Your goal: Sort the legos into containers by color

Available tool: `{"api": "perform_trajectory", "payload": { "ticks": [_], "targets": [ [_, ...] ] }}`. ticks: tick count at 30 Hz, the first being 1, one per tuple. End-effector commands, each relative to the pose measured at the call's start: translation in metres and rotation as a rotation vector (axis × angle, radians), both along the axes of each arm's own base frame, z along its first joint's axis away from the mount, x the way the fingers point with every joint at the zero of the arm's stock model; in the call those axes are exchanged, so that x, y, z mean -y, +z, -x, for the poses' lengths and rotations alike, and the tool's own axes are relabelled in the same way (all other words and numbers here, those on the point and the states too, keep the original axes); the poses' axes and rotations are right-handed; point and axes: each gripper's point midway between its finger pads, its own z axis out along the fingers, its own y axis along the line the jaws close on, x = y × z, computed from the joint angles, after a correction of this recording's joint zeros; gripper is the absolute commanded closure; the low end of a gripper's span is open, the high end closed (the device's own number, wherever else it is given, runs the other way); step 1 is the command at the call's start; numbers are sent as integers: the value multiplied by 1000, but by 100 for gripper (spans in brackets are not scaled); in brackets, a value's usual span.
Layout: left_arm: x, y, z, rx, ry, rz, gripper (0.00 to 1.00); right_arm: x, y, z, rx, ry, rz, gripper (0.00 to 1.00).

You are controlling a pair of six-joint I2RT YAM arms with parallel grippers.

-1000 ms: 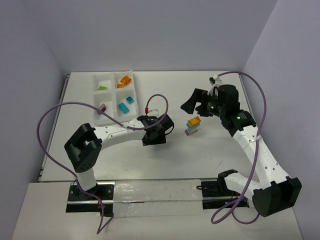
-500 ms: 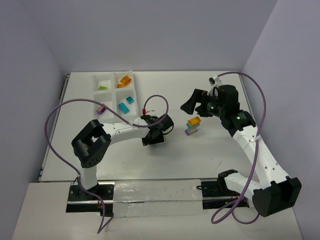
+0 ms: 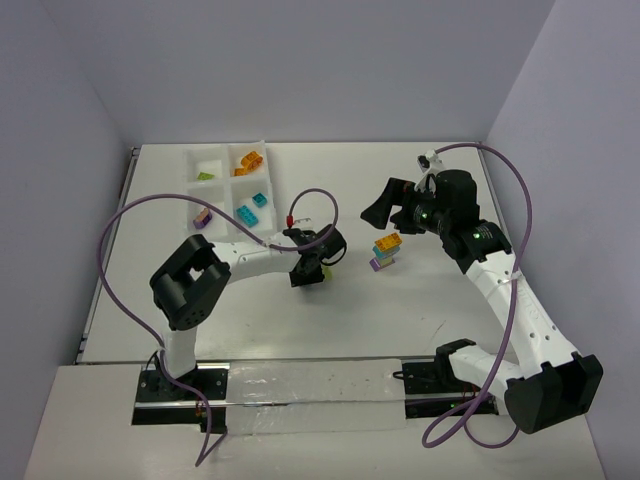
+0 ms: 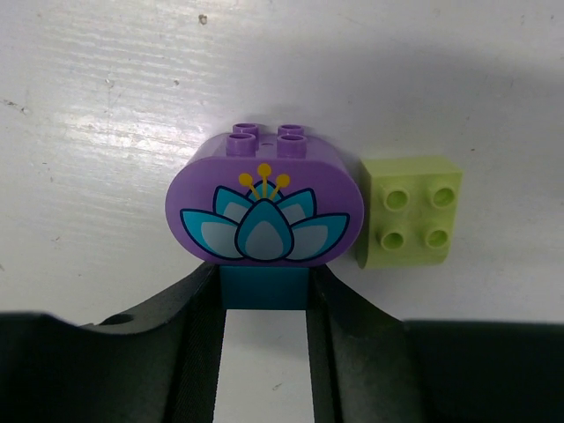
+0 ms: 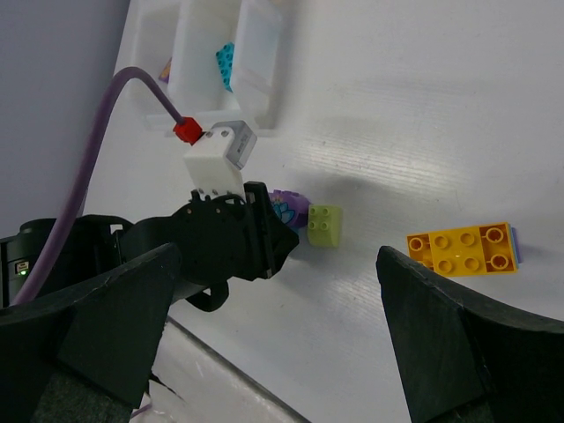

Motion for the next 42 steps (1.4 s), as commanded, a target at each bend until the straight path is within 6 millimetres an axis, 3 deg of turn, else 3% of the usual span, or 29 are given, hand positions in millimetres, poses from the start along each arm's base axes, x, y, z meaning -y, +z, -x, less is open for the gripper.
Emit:
{"api": "perform_trajectory", "payload": {
  "ticks": [1, 4, 6, 12, 21, 25, 32, 42],
  "targets": [
    [9, 12, -14, 69, -68, 14, 78, 0, 18, -3, 66, 1, -16, 0],
    [10, 25, -18, 88, -115, 34, 93, 1, 17, -3, 62, -2, -14, 0],
    [17, 46, -17, 92, -186, 105, 99, 1, 18, -1, 58, -2, -18, 0],
    [27, 120, -14, 188, -406, 282, 100, -3, 6, 2, -17, 6, -37, 1],
    [42, 188, -2, 290, -513, 461, 100, -37, 1, 5, -192, 116, -188, 5],
    [47, 196, 0, 292, -526, 492, 100, -46, 4, 2, -174, 127, -133, 6],
    [49, 208, 1, 313, -528, 524, 100, -71, -10, 2, -241, 200, -180, 10],
    [53, 213, 1, 319, -526, 548, 100, -105, -27, 16, -306, 328, -176, 17]
  ]
}}
